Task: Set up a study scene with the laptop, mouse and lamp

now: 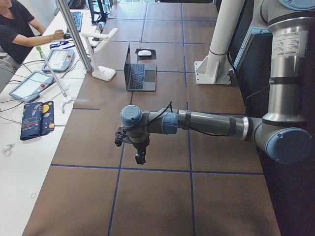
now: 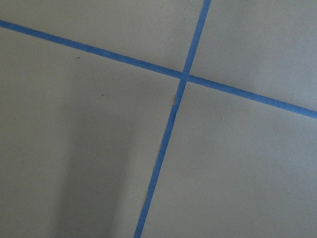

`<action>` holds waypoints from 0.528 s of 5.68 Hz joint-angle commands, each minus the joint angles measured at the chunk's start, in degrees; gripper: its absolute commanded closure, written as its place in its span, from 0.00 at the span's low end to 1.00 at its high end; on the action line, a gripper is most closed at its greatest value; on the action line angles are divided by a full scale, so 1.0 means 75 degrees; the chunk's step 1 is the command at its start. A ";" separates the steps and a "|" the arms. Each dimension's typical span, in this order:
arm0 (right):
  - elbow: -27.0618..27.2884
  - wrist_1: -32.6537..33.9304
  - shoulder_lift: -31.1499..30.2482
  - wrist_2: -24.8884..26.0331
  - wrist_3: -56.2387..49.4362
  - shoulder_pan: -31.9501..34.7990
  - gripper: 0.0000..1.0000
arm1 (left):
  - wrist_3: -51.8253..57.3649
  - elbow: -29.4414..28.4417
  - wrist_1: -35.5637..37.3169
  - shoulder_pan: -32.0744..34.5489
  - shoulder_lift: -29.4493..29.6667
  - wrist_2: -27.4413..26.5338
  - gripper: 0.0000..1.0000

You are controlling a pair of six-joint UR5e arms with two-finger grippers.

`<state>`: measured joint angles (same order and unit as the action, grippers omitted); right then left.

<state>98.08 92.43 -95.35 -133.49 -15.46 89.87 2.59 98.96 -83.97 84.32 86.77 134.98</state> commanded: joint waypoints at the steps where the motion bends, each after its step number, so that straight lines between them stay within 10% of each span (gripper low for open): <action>1: -0.0151 0.0004 -0.0107 0.0033 0.0080 -0.0006 0.00 | 0.0586 -0.0116 -0.0112 0.0136 -0.0235 0.0037 0.00; 3: -0.0106 -0.0007 0.0055 0.0079 0.0093 -0.0029 0.00 | 0.0383 -0.0453 -0.0112 0.0124 -0.0203 0.0072 0.00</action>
<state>97.16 92.35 -95.55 -133.10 -14.87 89.75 6.28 97.38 -84.79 85.28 85.02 135.35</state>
